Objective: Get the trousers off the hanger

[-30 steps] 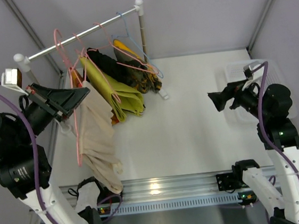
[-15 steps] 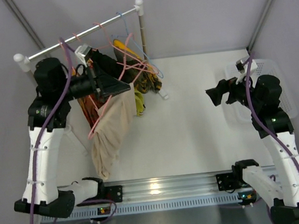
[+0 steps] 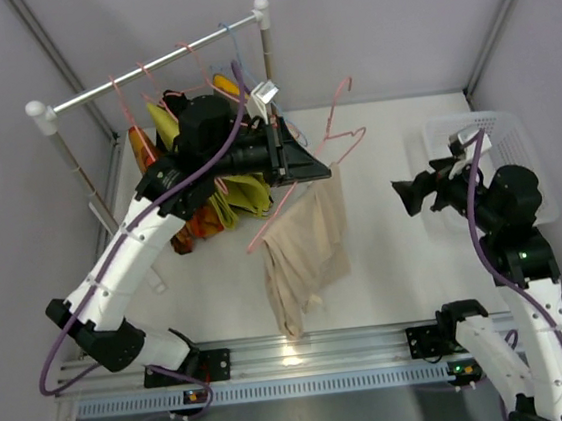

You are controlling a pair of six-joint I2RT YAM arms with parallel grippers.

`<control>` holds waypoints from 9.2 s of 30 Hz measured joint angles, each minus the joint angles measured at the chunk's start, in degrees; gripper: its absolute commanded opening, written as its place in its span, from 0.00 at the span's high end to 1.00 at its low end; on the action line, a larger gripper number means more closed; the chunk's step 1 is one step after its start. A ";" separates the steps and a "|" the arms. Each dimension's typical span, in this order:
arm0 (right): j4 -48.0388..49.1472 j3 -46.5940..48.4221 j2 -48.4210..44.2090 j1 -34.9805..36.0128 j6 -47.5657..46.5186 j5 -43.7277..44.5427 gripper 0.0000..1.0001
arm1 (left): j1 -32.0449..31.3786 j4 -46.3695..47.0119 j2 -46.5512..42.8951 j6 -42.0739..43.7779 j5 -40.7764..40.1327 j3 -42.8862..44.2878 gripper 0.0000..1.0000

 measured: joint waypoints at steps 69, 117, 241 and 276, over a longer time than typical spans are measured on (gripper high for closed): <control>3.65 -11.28 -3.98 27.28 -22.03 14.73 0.01 | -12.85 12.35 26.03 -8.09 -35.36 24.04 1.00; 22.60 -23.17 -6.12 31.23 -23.80 22.38 0.01 | -11.39 15.23 26.03 -12.92 -33.64 24.15 1.00; 35.45 27.93 19.71 0.55 -50.49 42.73 1.00 | -11.02 15.21 9.57 8.55 -27.36 -11.23 1.00; 32.96 11.15 47.23 -18.51 -43.06 31.28 1.00 | -11.02 18.29 9.60 14.51 -28.94 -6.86 1.00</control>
